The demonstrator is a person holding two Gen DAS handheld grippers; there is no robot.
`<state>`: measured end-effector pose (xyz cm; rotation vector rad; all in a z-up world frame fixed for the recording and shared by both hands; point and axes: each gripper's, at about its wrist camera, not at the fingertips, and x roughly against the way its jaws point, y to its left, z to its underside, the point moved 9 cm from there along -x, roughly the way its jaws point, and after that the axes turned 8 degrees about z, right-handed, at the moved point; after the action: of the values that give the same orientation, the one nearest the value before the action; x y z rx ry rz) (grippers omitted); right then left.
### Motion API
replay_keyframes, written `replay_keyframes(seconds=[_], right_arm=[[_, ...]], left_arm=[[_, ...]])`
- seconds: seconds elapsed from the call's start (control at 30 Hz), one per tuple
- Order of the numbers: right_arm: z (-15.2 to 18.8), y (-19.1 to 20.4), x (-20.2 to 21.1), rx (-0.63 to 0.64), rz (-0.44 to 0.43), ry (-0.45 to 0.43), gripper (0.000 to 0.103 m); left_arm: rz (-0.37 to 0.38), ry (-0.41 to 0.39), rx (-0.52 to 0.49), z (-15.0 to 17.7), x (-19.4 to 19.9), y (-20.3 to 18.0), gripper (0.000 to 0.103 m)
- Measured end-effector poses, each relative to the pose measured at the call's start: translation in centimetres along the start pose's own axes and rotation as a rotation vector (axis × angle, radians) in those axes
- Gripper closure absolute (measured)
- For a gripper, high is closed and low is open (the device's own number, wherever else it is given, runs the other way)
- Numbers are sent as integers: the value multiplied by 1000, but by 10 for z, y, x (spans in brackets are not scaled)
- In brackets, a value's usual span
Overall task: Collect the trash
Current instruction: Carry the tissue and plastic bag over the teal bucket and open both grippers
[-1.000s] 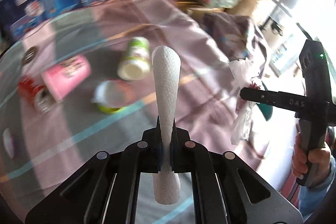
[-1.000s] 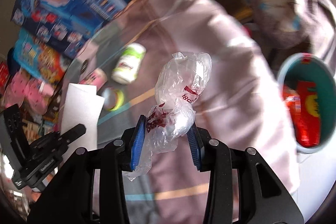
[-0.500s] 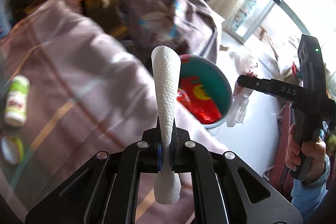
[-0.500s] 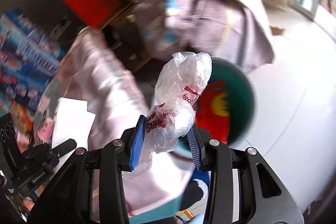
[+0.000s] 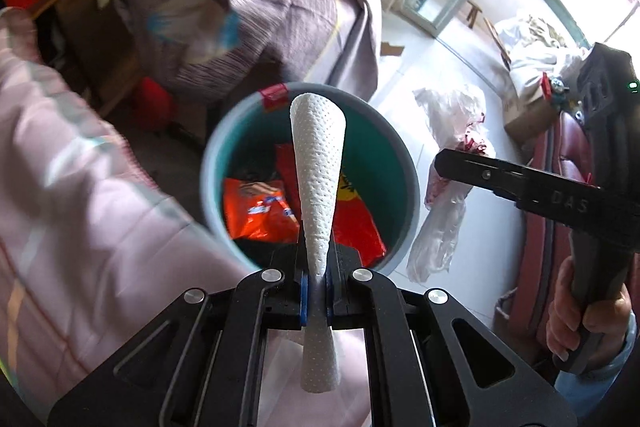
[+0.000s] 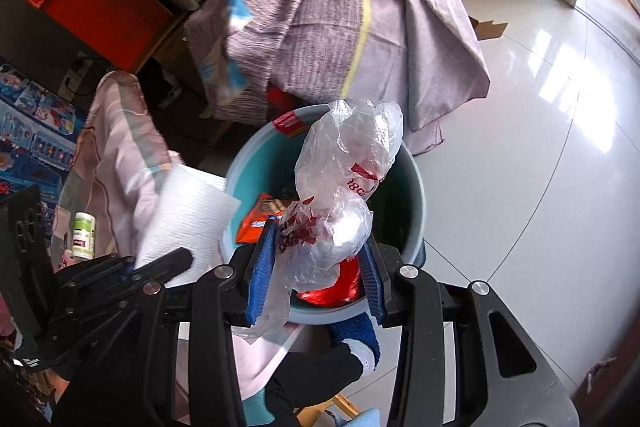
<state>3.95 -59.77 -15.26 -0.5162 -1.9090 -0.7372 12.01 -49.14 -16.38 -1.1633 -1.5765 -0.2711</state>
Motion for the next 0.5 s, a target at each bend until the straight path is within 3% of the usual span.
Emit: replay_keyframes(seconds=[0.17,0.23,0.3,0.5], right_arm=[[-4,-9,-10,1,20,30,64],[-5,-11,-13,-7,23,40,64],[-6,-12,-16,-12,22,46,64],[-6,-6,-25,-10,29,64,63]], left_arm=[[12,48,14,-9,-33,5,92],[12,61,25,-12,-42,8,51],[-3,40,24,-15,-44,11,39],[-36,16,10,-15,-32,20,34]])
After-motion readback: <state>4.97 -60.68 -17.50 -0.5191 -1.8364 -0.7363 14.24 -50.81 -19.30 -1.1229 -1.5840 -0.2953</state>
